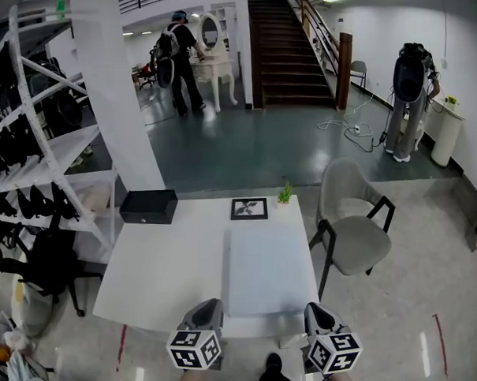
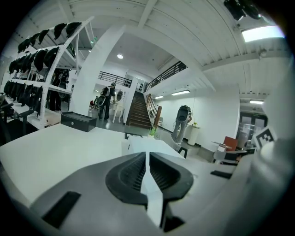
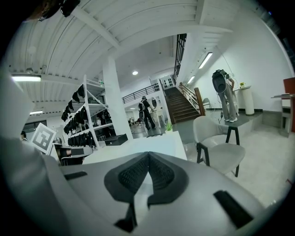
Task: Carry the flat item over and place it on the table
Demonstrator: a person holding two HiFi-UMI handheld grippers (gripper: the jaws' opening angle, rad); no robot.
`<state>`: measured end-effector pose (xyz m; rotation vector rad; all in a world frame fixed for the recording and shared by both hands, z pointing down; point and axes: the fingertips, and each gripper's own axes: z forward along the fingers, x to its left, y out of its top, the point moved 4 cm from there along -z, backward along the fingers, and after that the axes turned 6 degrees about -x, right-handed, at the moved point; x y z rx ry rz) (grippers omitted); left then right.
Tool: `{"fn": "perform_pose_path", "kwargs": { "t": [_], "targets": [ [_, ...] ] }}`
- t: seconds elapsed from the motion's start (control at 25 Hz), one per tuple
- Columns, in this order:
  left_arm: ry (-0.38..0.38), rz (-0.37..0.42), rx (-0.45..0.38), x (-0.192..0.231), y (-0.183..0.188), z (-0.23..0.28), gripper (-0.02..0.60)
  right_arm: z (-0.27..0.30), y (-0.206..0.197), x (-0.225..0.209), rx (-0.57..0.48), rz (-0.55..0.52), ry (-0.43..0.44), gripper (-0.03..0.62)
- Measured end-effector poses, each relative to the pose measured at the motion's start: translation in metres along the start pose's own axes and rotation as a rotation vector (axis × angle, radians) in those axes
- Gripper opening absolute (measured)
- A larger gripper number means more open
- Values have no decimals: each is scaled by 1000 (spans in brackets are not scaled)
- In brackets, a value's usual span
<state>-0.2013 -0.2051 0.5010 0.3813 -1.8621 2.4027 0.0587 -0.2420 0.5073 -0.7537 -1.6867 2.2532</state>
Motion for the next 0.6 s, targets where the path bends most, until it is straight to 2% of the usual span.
{"fn": "perform_pose_path", "kwargs": {
  "t": [0.12, 0.32, 0.6],
  "targets": [
    [3, 46, 11, 1, -1, 1, 30, 1, -2, 3, 6, -3, 5, 0],
    [-7, -2, 12, 5, 0, 3, 30, 3, -5, 8, 18, -3, 5, 0],
    [-1, -4, 23, 8, 0, 10, 31, 9, -3, 3, 26, -5, -1, 0]
  ]
}}
